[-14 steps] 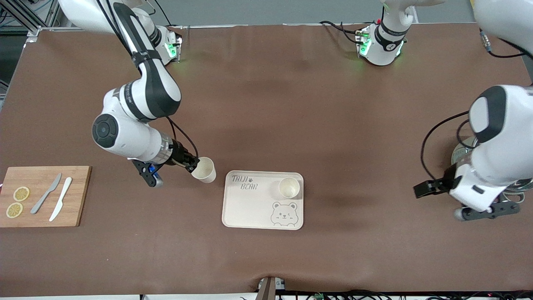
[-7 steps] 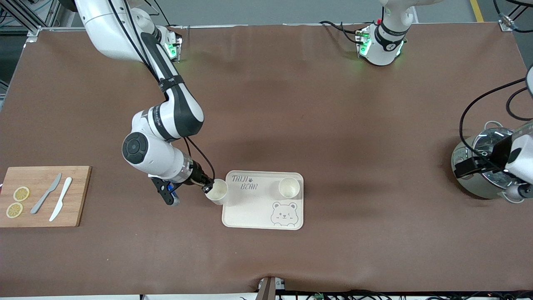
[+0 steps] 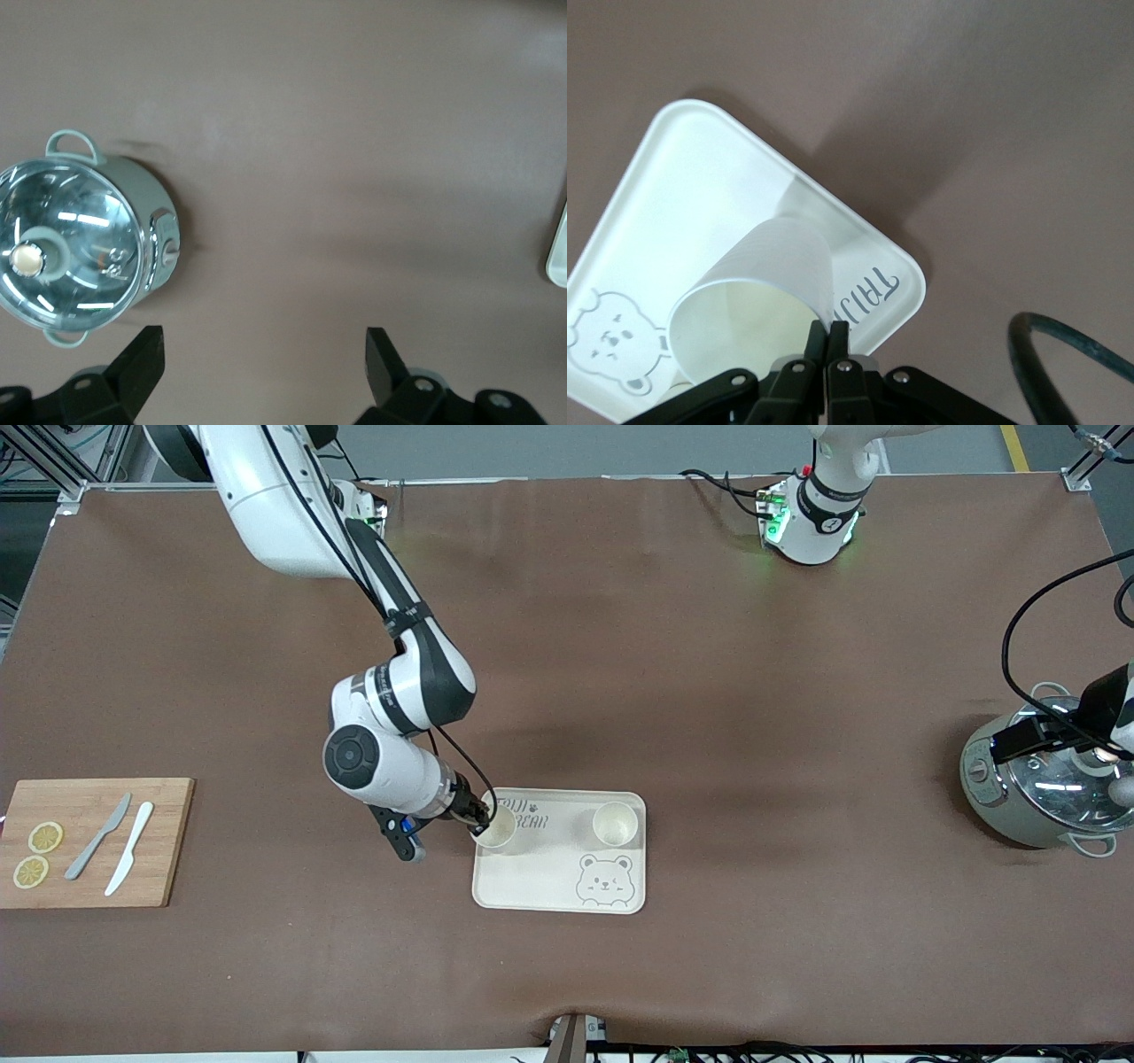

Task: Place white IKEA cup upright on tray with both arms
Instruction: 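Lower the cup upright onto the tray beside the other cup, open the right gripper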

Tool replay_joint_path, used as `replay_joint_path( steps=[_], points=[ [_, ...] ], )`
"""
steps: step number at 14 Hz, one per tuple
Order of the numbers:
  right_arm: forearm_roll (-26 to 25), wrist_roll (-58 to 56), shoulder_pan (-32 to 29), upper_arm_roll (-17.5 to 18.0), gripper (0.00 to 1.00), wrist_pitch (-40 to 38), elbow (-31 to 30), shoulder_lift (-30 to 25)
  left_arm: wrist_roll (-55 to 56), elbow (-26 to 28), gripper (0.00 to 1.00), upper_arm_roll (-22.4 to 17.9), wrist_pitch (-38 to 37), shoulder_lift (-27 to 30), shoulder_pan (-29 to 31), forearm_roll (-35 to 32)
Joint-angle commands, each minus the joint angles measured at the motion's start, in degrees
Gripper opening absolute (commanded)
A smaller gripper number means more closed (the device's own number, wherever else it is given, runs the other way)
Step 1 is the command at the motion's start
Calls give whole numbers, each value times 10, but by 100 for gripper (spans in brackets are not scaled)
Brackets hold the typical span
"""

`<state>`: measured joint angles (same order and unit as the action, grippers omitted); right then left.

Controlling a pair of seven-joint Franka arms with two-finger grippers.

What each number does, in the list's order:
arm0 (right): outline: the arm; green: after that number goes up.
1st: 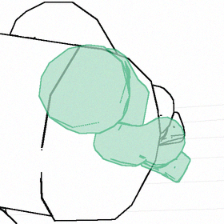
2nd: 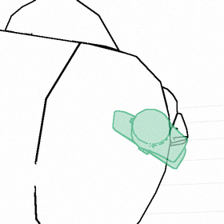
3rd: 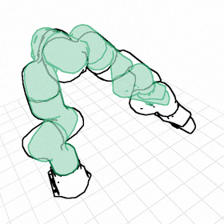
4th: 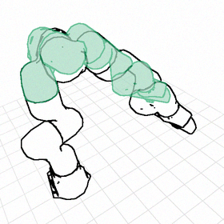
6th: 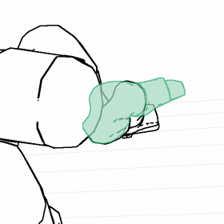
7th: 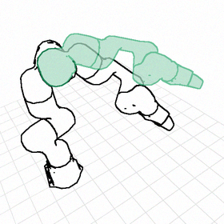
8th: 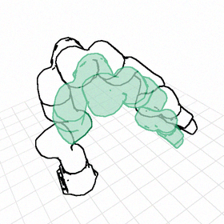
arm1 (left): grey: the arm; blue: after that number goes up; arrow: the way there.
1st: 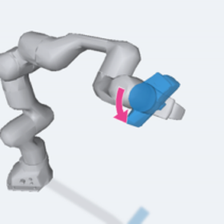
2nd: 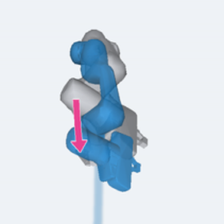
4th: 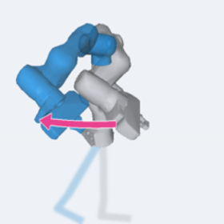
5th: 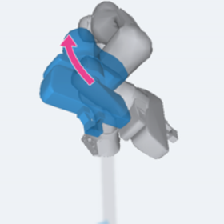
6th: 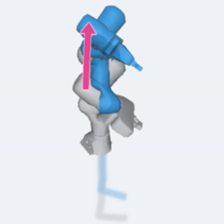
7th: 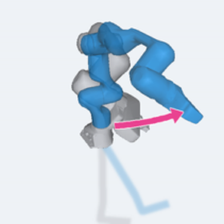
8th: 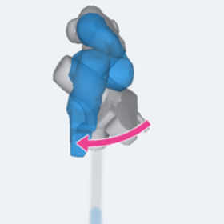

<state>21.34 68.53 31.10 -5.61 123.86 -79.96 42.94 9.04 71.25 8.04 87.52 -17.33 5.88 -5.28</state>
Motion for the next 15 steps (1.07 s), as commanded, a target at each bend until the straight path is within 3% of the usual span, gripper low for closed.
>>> replay_joint_path(
  steps=[1, 6, 7, 8, 13, 15],
  points=[
    [-7, 21, 12, -5, 0, -1, 28, 23, -9, 20, 100, 0, -24, 39, 11, -14],
    [-6, 12, 12, -5, 0, -7, 27, 22, -8, 54, 100, 6, -38, 72, 11, -7],
    [-4, 11, 5, -5, 35, -8, 27, 21, -8, 67, 100, 7, -37, 81, 11, -7],
    [-5, 12, 1, -5, 99, -6, 26, 22, -8, 82, 100, 7, -31, 91, 11, -6],
    [-19, -31, -1, -8, 100, -21, 62, 1, -8, 169, 100, 5, 23, 159, 6, 16],
    [-37, -31, -9, -15, 100, -96, 86, -21, -5, 199, 100, -5, 30, 186, -24, 17]
  ],
)
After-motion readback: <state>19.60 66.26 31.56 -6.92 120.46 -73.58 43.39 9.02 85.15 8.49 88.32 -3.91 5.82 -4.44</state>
